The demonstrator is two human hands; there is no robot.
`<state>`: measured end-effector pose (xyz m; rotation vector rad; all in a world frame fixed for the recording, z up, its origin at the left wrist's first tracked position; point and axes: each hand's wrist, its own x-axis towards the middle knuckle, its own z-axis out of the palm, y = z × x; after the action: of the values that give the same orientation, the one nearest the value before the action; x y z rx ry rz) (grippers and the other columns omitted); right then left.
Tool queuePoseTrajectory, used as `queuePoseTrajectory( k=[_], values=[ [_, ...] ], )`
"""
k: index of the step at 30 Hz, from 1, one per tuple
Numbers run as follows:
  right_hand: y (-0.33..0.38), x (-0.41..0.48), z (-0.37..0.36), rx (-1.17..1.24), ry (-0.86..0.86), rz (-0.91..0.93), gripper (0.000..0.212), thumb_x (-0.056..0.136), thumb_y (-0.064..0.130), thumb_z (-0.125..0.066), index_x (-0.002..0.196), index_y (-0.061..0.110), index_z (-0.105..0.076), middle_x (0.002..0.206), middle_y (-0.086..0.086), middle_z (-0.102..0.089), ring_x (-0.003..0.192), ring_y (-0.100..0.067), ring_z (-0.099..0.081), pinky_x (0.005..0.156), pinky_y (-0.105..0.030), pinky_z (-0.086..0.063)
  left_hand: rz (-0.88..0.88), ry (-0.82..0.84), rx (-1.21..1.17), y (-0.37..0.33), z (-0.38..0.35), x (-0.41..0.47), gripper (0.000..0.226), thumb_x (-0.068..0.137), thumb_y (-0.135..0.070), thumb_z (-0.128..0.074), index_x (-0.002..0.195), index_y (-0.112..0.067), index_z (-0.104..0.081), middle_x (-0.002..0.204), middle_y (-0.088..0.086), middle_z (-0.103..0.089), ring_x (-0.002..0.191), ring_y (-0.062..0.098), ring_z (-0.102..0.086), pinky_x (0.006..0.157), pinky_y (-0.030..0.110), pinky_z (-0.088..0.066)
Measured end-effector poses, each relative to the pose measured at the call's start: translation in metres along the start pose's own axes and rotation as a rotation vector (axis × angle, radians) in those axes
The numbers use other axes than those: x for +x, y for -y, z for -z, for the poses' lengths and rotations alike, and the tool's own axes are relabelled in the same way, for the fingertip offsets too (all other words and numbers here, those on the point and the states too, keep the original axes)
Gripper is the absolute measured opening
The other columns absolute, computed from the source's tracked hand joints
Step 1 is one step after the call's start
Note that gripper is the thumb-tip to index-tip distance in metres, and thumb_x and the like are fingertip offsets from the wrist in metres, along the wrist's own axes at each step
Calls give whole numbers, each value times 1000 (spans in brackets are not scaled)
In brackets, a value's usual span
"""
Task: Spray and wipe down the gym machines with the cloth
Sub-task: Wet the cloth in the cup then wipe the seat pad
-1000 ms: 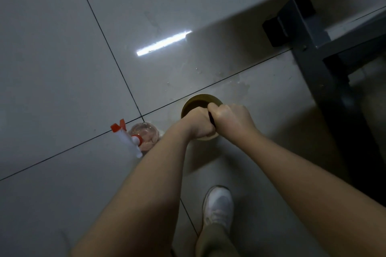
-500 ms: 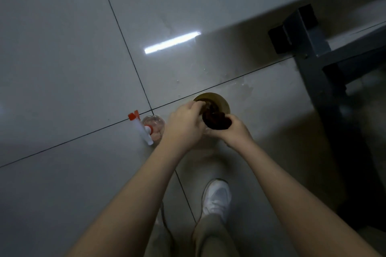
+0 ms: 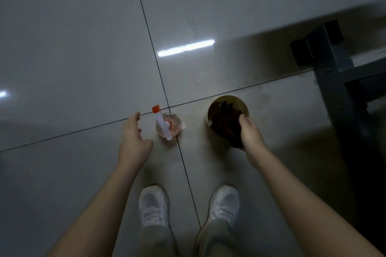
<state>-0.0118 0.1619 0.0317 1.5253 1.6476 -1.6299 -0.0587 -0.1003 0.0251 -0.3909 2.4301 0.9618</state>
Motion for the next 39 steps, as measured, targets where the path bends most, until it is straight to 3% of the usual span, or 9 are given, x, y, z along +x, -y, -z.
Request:
queuePoseTrajectory(
  k=[3, 6, 8, 13, 15, 21, 26, 32, 39],
  values=[
    [-6, 10, -1, 95, -8, -7, 45, 98, 41, -40, 136, 18, -42, 134, -9, -50, 118, -30, -51, 95, -48, -48, -105, 149, 74, 16, -14, 20, 100, 70, -8, -80, 150, -22, -21, 153, 3, -28, 134, 25, -37, 108, 48, -38],
    [-12, 15, 0, 231, 24, -21, 42, 99, 37, -40, 136, 17, -44, 129, -9, -53, 112, -29, -54, 68, -35, -51, -180, 107, -63, 9, -31, 30, 96, 71, -10, -79, 148, -24, -25, 152, 1, -31, 137, 21, -34, 112, 36, -31],
    [-20, 18, 2, 289, 33, -24, 41, 99, 35, -40, 135, 16, -45, 124, -9, -56, 106, -26, -56, 64, -32, -49, -212, 36, -42, -1, -42, 29, 87, 77, -11, -74, 148, -22, -25, 148, 2, -37, 131, 17, -39, 104, 26, -33],
    [-31, 15, 10, 302, 40, -18, 41, 99, 35, -42, 134, 16, -47, 124, -7, -58, 107, -24, -57, 74, -32, -52, -205, 87, -178, -9, -57, 24, 75, 71, -54, -56, 136, -26, -32, 107, -2, -54, 96, 18, -56, 92, 46, -50],
    [-32, 8, 15, 313, 33, -19, 40, 99, 33, -42, 135, 17, -47, 125, -7, -58, 110, -24, -57, 80, -34, -52, -241, 76, -68, -9, -57, 18, 64, 77, -49, -60, 130, -27, -34, 96, -3, -56, 85, 21, -60, 81, 48, -55],
    [-32, -23, 33, 359, 24, -40, 42, 98, 36, -42, 136, 18, -48, 127, -6, -58, 113, -25, -57, 95, -39, -47, -379, 137, 20, -34, -36, -16, 52, 87, -4, -60, 129, -25, -40, 117, 6, -58, 98, 23, -61, 82, 41, -54],
    [-10, -70, 45, 497, 63, -117, 44, 97, 38, -43, 134, 15, -50, 124, -9, -62, 109, -26, -61, 86, -35, -50, -579, 329, 260, -82, 3, -59, 64, 78, -40, -59, 132, -10, -43, 102, 2, -52, 80, 15, -53, 72, 32, -53],
    [43, -145, 77, 507, 56, -103, 52, 91, 52, -49, 132, 22, -51, 125, -7, -60, 112, -26, -57, 79, -39, -51, -572, 416, 316, -149, 44, -101, 60, 81, -24, -71, 132, -15, -41, 105, -7, -43, 88, 15, -54, 68, 17, -45],
    [98, -230, 127, 477, -56, -30, 51, 91, 52, -49, 130, 19, -54, 124, -5, -61, 113, -22, -55, 103, -45, -39, -640, 522, 254, -229, 101, -159, 65, 80, -23, -74, 136, -19, -42, 114, -10, -43, 96, 15, -53, 82, 28, -52]
  ],
)
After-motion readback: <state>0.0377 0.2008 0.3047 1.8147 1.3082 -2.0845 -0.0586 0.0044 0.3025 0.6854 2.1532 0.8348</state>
